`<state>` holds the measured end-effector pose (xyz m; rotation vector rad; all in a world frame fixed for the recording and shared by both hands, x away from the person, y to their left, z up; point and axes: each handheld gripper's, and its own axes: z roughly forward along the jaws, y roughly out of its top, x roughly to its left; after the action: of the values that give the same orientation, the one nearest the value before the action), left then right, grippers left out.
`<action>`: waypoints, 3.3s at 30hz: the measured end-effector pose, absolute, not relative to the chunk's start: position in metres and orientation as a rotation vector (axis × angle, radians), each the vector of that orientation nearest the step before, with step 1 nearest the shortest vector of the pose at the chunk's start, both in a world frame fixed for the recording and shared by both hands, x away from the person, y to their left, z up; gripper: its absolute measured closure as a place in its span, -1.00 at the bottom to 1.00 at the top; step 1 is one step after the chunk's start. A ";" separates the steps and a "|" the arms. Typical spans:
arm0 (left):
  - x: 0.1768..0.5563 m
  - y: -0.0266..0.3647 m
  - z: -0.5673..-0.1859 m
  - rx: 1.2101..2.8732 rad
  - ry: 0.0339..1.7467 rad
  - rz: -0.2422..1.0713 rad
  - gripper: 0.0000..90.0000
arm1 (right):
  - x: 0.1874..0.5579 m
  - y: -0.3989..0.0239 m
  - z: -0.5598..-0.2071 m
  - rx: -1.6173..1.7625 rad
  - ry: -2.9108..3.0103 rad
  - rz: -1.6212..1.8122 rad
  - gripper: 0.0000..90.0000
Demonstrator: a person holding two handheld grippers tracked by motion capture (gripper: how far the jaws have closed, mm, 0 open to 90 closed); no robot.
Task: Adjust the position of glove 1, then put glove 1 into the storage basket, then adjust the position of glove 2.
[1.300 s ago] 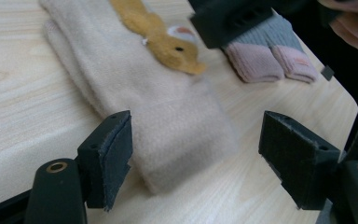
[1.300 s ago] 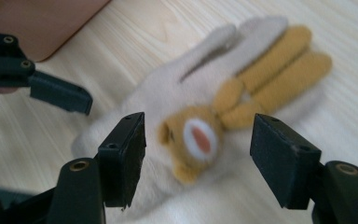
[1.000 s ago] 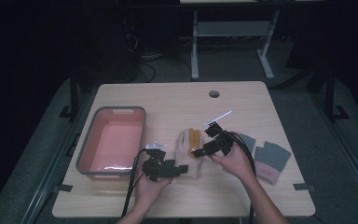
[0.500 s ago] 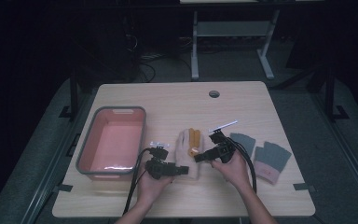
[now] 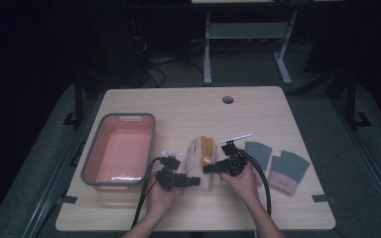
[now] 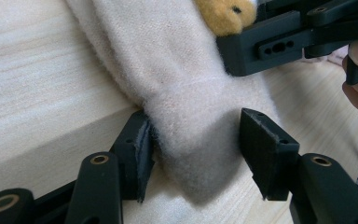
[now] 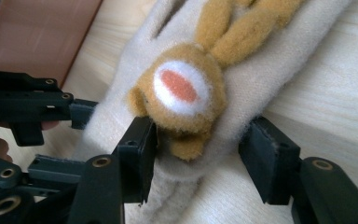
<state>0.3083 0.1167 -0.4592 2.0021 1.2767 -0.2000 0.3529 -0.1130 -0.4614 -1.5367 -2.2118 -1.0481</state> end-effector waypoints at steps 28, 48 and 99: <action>0.327 0.123 -0.466 1.927 1.299 -0.442 0.52 | 0.356 -0.109 -0.469 -1.512 -2.119 -1.065 0.80; 0.327 0.127 -0.453 1.904 1.260 -0.431 0.54 | 0.355 -0.116 -0.454 -1.477 -2.077 -1.127 0.81; 0.337 0.150 -0.385 1.861 1.140 -0.392 0.53 | 0.363 -0.108 -0.381 -1.410 -2.092 -1.240 0.82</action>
<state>0.3368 0.1496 -0.3848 1.8606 1.1396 -0.3915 0.3633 -0.1075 -0.3807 -1.4104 -2.0924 -1.2398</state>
